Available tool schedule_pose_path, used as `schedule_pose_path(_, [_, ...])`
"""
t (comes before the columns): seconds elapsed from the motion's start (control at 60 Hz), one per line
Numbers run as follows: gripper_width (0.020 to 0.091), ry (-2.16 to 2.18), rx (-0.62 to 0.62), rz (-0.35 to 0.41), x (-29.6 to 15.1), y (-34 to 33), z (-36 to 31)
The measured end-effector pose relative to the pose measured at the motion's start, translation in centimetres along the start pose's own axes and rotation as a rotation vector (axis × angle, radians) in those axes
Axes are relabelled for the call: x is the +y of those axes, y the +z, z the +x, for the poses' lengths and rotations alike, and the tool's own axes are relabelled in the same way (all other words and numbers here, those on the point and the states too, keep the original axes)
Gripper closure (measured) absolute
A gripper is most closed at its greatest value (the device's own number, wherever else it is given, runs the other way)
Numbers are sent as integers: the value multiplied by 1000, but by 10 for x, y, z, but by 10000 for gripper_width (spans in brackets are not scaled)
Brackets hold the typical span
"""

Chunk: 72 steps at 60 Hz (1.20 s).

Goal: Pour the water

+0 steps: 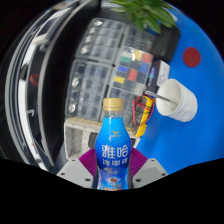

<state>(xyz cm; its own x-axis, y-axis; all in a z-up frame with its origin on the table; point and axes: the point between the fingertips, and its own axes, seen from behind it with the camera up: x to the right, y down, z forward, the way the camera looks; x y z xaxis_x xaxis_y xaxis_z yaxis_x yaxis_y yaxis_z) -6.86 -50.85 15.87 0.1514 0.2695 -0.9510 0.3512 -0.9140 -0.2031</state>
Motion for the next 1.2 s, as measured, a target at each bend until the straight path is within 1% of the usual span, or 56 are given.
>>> schedule_pose_path(0.133, [710,225,6,8,-22,2,9])
schedule_pose_path(0.25, [707,406,-15,23,-35,6,16])
schedule_pose_path(0.4, [707,606,6,32,-42,9,31])
schedule_pose_path(0.5, [708,638,17,24,-43,11,35])
schedule_pose_path(0.683, [708,567,39,-14,-38,10,38])
schedule_pose_path(0.783, [710,397,31,-31,-39,7,30])
schedule_pose_path(0.85, [708,204,35,-47,-49,-1,15])
schedule_pose_path(0.9, [707,50,27,-36,-63,-5,3])
schedule_pose_path(0.95, [705,-95,16,-12,-83,-11,-11])
schedule_pose_path(0.983, [705,-195,0,19,-95,-16,-17])
schedule_pose_path(1.067, [706,-430,18,51,-130,-26,-36])
schedule_pose_path(1.117, [706,-588,28,94,-153,-31,-44])
schedule_pose_path(1.15, [706,-693,32,137,-167,-34,-44])
schedule_pose_path(1.2, [706,-823,83,170,-190,-41,-48])
